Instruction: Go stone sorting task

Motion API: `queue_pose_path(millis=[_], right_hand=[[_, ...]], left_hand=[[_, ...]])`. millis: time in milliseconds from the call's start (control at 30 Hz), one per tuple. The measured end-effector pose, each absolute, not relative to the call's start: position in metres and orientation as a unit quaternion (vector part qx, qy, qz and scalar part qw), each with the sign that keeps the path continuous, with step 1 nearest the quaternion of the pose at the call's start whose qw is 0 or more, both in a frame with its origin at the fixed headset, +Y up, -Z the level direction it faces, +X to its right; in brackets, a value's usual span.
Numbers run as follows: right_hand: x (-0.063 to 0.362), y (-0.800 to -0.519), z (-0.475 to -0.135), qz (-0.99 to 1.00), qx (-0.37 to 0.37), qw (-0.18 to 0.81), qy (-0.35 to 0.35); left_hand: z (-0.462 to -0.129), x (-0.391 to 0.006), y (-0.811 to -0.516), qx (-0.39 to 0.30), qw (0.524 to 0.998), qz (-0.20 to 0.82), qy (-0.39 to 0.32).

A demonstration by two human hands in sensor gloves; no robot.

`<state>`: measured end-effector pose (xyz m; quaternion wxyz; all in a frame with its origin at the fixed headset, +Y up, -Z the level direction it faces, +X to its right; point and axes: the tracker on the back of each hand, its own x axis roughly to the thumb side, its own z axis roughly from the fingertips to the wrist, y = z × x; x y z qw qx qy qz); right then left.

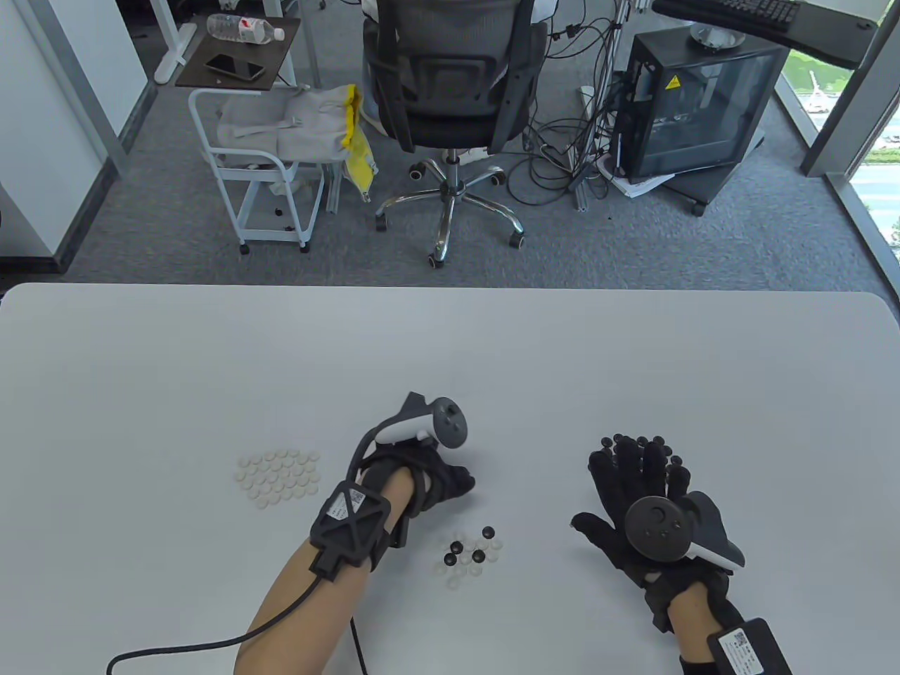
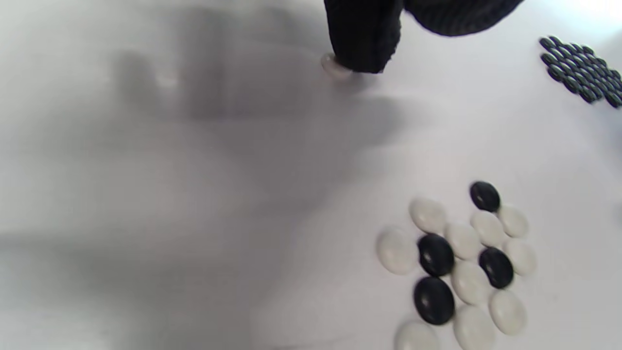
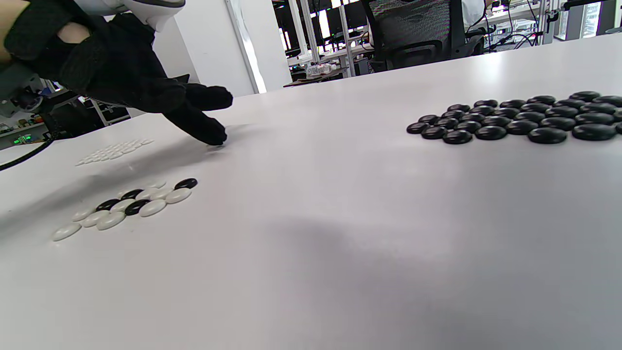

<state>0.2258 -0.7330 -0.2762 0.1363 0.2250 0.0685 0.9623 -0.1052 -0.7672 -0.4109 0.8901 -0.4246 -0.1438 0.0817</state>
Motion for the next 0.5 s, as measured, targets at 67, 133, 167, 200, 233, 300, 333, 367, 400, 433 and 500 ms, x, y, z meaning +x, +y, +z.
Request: queue_pose_path(millis=[67,133,167,200,233,300,333,367,400,433,500], right_hand=[[0.226,-0.733,-0.276,0.962,0.225,0.137,0.068],[0.226,-0.733,-0.276,0.962,0.224,0.137,0.069],[0.226,-0.733,-0.276,0.962,0.224,0.136,0.070],[0.226,-0.734,-0.276,0.962,0.224,0.136,0.071],[0.226,-0.733,-0.276,0.962,0.224,0.135,0.072],[0.226,-0.733,-0.276,0.962,0.224,0.135,0.072],[0.226,-0.733,-0.276,0.963,0.224,0.135,0.072],[0.226,-0.733,-0.276,0.963,0.224,0.135,0.073],[0.226,-0.734,-0.277,0.963,0.223,0.134,0.074],[0.226,-0.734,-0.277,0.963,0.223,0.134,0.076],[0.225,-0.734,-0.277,0.962,0.223,0.133,0.078]], left_hand=[[-0.416,-0.130,-0.766,-0.424,0.894,0.096,-0.109],[-0.418,-0.150,-0.765,-0.424,0.896,0.101,-0.084],[-0.418,-0.162,-0.764,-0.422,0.898,0.103,-0.067],[-0.419,-0.169,-0.764,-0.422,0.899,0.103,-0.058],[-0.418,-0.179,-0.763,-0.421,0.900,0.100,-0.047],[-0.417,-0.192,-0.762,-0.420,0.902,0.095,-0.033],[-0.417,-0.199,-0.761,-0.421,0.902,0.095,-0.024],[-0.416,-0.204,-0.761,-0.420,0.902,0.097,-0.016],[-0.415,-0.208,-0.760,-0.420,0.902,0.097,-0.011],[-0.414,-0.213,-0.760,-0.419,0.903,0.094,-0.004],[-0.413,-0.220,-0.759,-0.418,0.904,0.091,0.005]])
